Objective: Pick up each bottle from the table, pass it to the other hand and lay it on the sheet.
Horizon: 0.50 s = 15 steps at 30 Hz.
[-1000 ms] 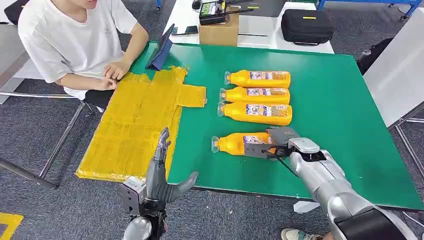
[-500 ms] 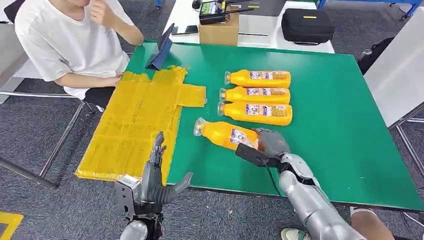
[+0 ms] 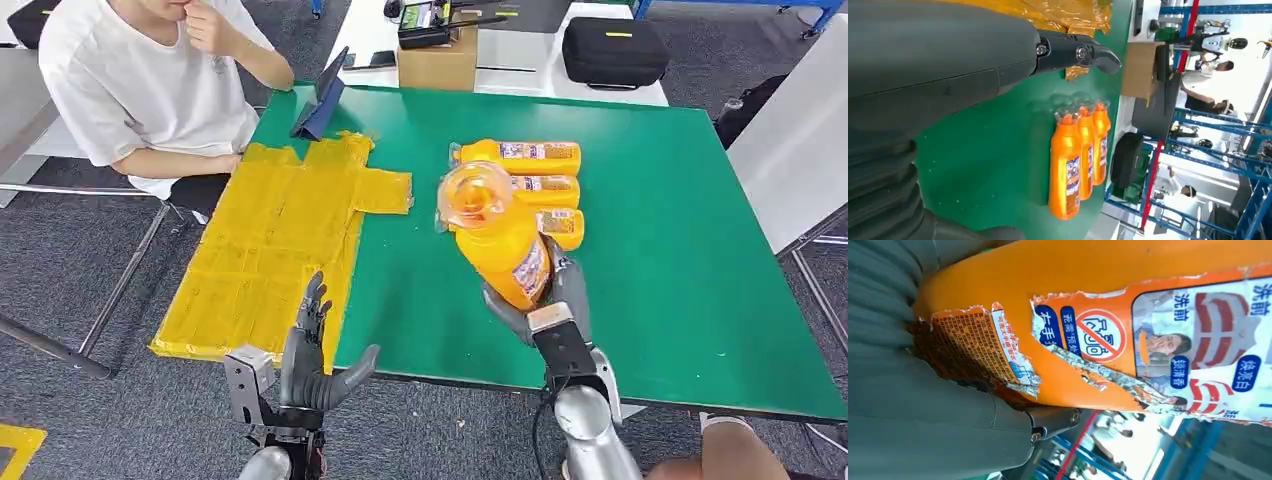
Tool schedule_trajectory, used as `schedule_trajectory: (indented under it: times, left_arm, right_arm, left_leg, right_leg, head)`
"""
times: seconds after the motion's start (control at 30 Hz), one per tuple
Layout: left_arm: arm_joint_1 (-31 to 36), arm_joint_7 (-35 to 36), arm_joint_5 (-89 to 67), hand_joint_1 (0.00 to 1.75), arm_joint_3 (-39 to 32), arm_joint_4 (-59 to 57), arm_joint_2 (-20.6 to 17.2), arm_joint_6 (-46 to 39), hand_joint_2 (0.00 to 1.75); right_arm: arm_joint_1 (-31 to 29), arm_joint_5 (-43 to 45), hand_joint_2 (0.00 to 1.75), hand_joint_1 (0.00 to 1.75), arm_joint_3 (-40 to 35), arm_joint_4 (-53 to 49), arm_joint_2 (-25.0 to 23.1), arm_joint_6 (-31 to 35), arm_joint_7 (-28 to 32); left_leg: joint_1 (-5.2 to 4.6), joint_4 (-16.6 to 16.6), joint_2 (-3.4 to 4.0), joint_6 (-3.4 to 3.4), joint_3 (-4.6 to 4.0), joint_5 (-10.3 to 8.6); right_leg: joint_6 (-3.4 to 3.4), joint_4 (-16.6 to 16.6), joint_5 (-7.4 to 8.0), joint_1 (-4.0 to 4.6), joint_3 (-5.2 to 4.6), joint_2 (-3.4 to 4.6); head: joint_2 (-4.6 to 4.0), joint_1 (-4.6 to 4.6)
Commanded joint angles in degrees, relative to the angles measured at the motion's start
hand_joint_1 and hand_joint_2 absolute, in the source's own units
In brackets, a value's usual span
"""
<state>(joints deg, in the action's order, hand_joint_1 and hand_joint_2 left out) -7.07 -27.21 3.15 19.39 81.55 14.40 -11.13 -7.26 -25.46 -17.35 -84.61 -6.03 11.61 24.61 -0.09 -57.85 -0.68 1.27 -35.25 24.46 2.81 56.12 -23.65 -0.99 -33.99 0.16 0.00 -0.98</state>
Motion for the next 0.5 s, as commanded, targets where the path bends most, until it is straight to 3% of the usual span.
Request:
schedule_trajectory:
  times: [0.03, 0.2, 0.33, 0.5]
  left_arm:
    - [1.2, -1.4, -2.3, 0.00, 4.9, -1.0, -3.1, 2.6, 1.75]
    - [1.5, -6.2, -5.5, 0.00, 7.3, 1.6, -3.7, 7.2, 1.75]
    - [2.9, -7.2, -5.5, 0.00, 5.3, 5.3, -1.4, 7.6, 1.75]
    - [4.0, -4.4, -6.0, 0.00, 3.3, 6.9, 0.4, 9.7, 1.75]
  right_arm:
    - [2.1, 1.7, 1.75, 1.75, -1.2, -3.5, -2.6, -1.9, 1.0]
    - [-1.6, -5.2, 1.75, 1.75, -10.6, 8.3, -2.8, -7.7, -1.0]
    - [-3.2, -11.9, 1.75, 1.75, -20.5, 18.7, -3.7, -9.4, -2.2]
    - [-4.2, -11.9, 1.75, 1.75, -22.6, 21.9, -3.9, -7.8, -2.3]
  left_leg:
    - [0.01, 0.0, 0.09, -0.05, 0.13, 0.04]
    - [0.04, 0.1, 0.29, -0.07, 0.27, 0.08]
    - [0.05, 0.1, 0.30, -0.07, 0.27, 0.06]
    - [0.13, 0.0, 0.18, -0.10, 0.32, 0.09]
  right_leg:
    - [-0.07, 0.0, -0.03, 0.02, 0.12, 0.03]
    - [-0.11, -0.1, 0.01, 0.05, 0.24, 0.20]
    - [-0.10, -0.1, 0.01, 0.07, 0.23, 0.20]
    - [-0.14, 0.0, -0.05, 0.13, 0.30, 0.09]
  head:
    - [0.00, 0.00]
    - [0.00, 0.00]
    - [0.00, 0.00]
    - [0.00, -0.02]
